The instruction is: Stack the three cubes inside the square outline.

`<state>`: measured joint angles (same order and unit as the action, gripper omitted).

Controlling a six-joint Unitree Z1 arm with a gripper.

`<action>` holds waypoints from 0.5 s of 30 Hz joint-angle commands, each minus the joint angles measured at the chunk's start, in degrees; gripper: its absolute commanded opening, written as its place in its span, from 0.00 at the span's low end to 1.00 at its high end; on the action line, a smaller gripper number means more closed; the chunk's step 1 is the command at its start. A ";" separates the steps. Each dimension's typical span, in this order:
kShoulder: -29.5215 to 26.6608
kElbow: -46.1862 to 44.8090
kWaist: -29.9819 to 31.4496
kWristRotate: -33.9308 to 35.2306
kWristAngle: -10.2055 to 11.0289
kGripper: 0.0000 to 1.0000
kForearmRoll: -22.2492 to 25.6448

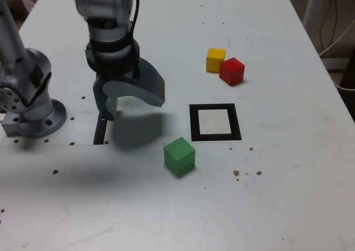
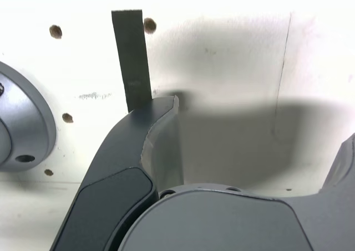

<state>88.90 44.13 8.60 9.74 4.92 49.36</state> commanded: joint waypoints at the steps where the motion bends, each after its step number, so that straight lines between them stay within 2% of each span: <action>1: 0.49 0.99 -0.07 -0.67 -1.71 1.00 2.03; 5: 1.00 4.19 -0.07 -1.75 -4.08 1.00 6.79; 10: 1.05 9.68 -0.16 -4.16 -3.97 0.99 10.69; 15: 1.15 11.33 -0.48 -5.17 -3.31 0.99 11.36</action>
<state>89.75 55.10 8.26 4.71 1.43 60.61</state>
